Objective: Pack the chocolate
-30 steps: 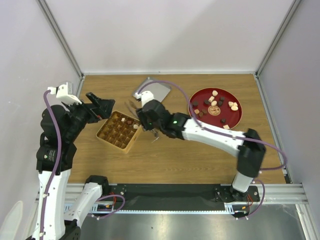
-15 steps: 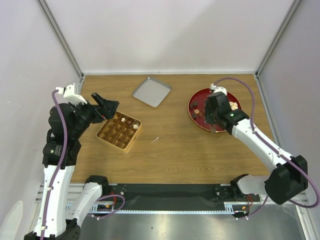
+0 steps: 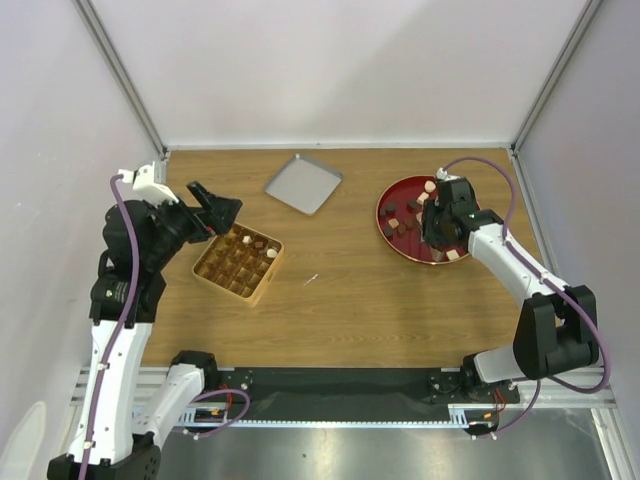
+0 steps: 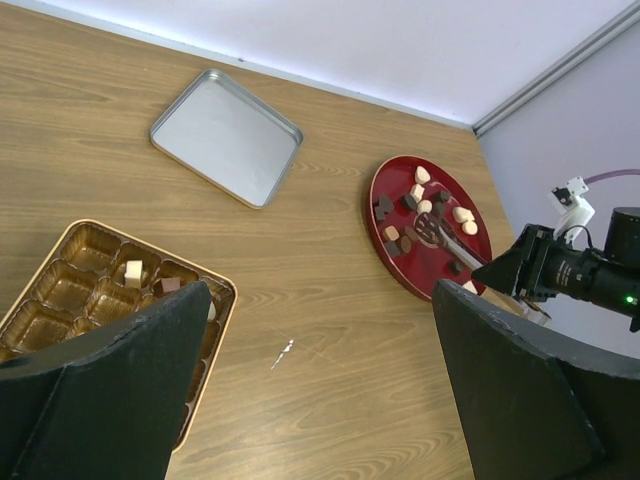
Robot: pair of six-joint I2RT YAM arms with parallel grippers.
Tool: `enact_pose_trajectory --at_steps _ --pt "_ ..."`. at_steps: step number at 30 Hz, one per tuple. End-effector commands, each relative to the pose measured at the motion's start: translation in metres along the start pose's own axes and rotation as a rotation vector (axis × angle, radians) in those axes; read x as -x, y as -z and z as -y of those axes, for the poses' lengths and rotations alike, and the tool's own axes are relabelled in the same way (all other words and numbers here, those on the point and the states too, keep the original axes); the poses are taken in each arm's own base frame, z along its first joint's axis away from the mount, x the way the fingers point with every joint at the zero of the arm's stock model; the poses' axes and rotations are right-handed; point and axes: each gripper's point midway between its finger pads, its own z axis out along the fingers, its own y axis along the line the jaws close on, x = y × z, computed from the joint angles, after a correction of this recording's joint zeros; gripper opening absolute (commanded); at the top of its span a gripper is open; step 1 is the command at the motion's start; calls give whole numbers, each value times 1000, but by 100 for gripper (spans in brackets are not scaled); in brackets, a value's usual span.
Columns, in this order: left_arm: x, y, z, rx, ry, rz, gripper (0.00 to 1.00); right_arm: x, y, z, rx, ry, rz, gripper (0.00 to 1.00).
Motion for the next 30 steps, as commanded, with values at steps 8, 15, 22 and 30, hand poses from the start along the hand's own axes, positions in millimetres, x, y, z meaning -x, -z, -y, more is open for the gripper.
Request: enact_pose_trajectory --at_steps 8,15,22,30 --pt "10 -3 10 -41 -2 21 100 36 -10 -10 23 2 108 43" --pt "9 -6 9 -37 -1 15 100 39 -28 -10 13 10 101 44" --pt "10 -6 7 -30 -7 19 100 39 -38 -8 -3 17 102 45" --pt "9 -5 6 -24 -9 18 100 46 -40 -13 16 18 113 40"
